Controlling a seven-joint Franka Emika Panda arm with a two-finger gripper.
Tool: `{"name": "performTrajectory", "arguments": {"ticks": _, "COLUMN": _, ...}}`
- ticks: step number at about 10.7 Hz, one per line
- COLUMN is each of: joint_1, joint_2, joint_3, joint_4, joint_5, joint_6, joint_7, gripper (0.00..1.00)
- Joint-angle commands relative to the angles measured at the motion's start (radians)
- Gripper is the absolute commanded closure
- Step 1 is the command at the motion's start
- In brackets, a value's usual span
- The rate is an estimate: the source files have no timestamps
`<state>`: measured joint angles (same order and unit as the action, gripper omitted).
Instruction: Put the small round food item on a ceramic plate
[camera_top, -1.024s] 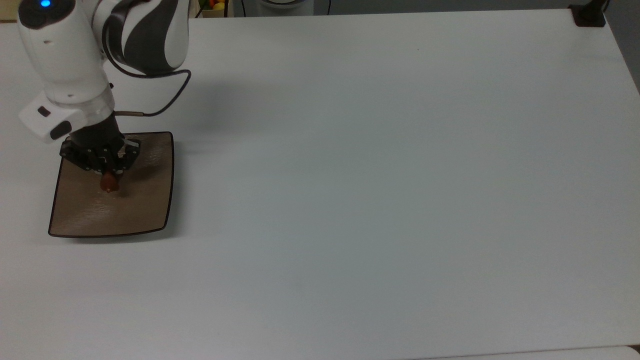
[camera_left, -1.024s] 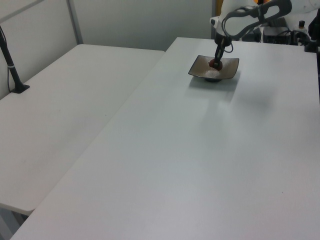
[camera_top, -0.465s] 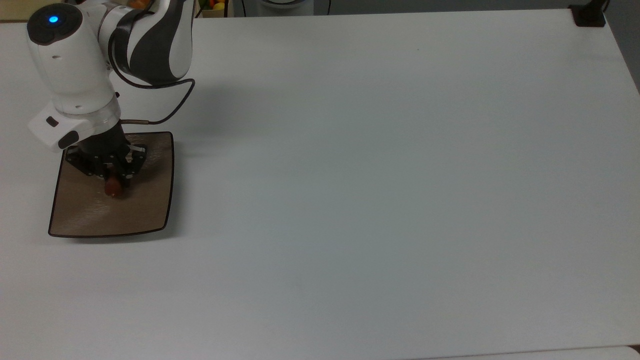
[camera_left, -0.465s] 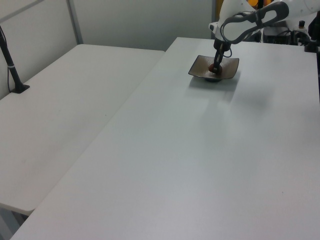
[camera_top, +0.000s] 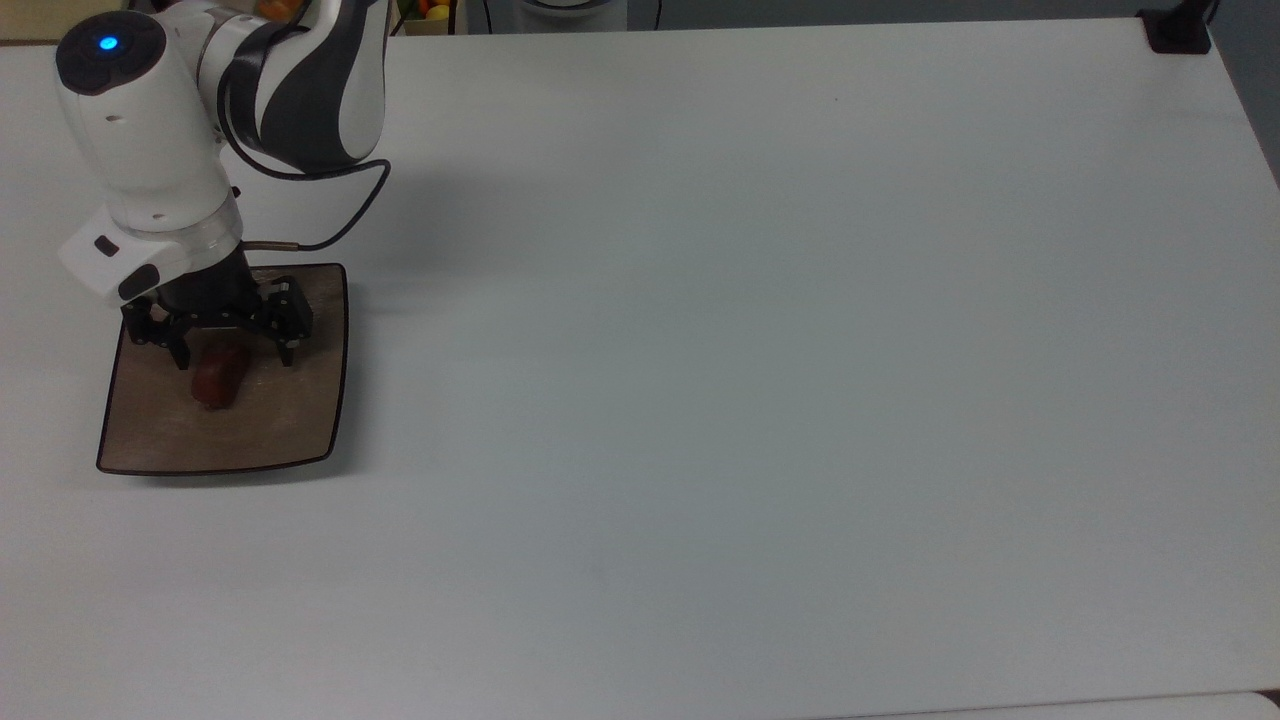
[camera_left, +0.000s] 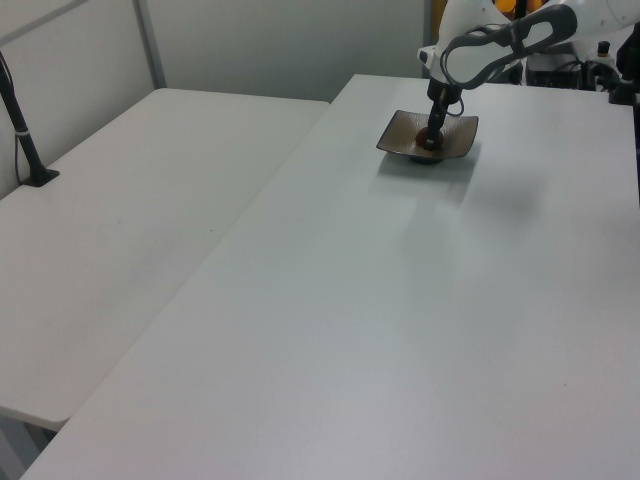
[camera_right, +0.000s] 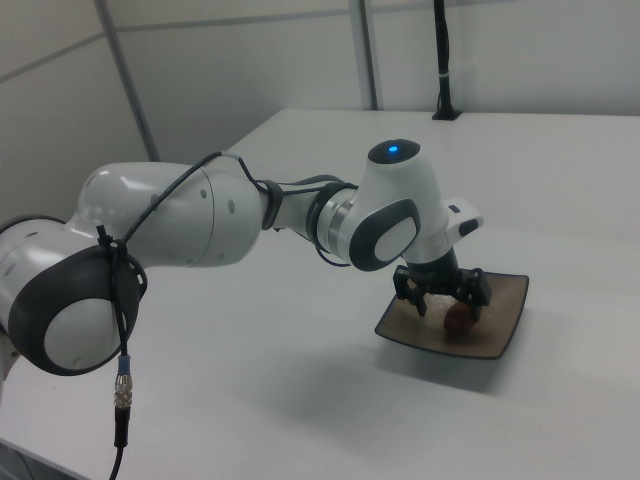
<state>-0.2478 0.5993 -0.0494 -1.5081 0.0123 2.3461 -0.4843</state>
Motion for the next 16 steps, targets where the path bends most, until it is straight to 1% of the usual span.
{"name": "performTrajectory", "arguments": {"ticks": 1, "joint_1": 0.004, "joint_2": -0.004, "joint_3": -0.004, "joint_4": -0.003, "joint_5": 0.020, "joint_6": 0.010, "joint_7": 0.009, "gripper": 0.00}}
{"name": "performTrajectory", "arguments": {"ticks": 2, "joint_1": 0.004, "joint_2": -0.013, "joint_3": -0.004, "joint_4": -0.003, "joint_5": 0.020, "joint_6": 0.009, "joint_7": 0.009, "gripper": 0.00}}
{"name": "performTrajectory", "arguments": {"ticks": 3, "joint_1": 0.005, "joint_2": -0.053, "joint_3": -0.004, "joint_4": -0.012, "joint_5": 0.018, "joint_6": -0.004, "joint_7": 0.010, "gripper": 0.00}}
{"name": "performTrajectory", "arguments": {"ticks": 5, "joint_1": 0.002, "joint_2": -0.175, "joint_3": -0.004, "joint_4": -0.067, "joint_5": 0.018, "joint_6": -0.036, "joint_7": 0.044, "gripper": 0.00}}
{"name": "performTrajectory", "arguments": {"ticks": 8, "joint_1": 0.024, "joint_2": -0.341, "joint_3": -0.004, "joint_4": -0.043, "joint_5": 0.021, "joint_6": -0.343, "joint_7": 0.136, "gripper": 0.00}}
{"name": "performTrajectory", "arguments": {"ticks": 9, "joint_1": 0.048, "joint_2": -0.402, "joint_3": -0.004, "joint_4": -0.043, "joint_5": 0.023, "joint_6": -0.425, "joint_7": 0.188, "gripper": 0.00}}
{"name": "performTrajectory", "arguments": {"ticks": 10, "joint_1": 0.079, "joint_2": -0.470, "joint_3": -0.004, "joint_4": -0.043, "joint_5": 0.032, "joint_6": -0.538, "joint_7": 0.267, "gripper": 0.00}}
{"name": "performTrajectory", "arguments": {"ticks": 11, "joint_1": 0.099, "joint_2": -0.513, "joint_3": -0.004, "joint_4": -0.043, "joint_5": 0.041, "joint_6": -0.603, "joint_7": 0.295, "gripper": 0.00}}
{"name": "performTrajectory", "arguments": {"ticks": 12, "joint_1": 0.126, "joint_2": -0.545, "joint_3": -0.004, "joint_4": -0.044, "joint_5": 0.046, "joint_6": -0.646, "joint_7": 0.306, "gripper": 0.00}}
{"name": "performTrajectory", "arguments": {"ticks": 14, "joint_1": 0.229, "joint_2": -0.590, "joint_3": -0.024, "joint_4": -0.058, "joint_5": 0.048, "joint_6": -0.677, "joint_7": 0.343, "gripper": 0.00}}
{"name": "performTrajectory", "arguments": {"ticks": 16, "joint_1": 0.312, "joint_2": -0.598, "joint_3": -0.033, "joint_4": -0.067, "joint_5": 0.048, "joint_6": -0.691, "joint_7": 0.424, "gripper": 0.00}}
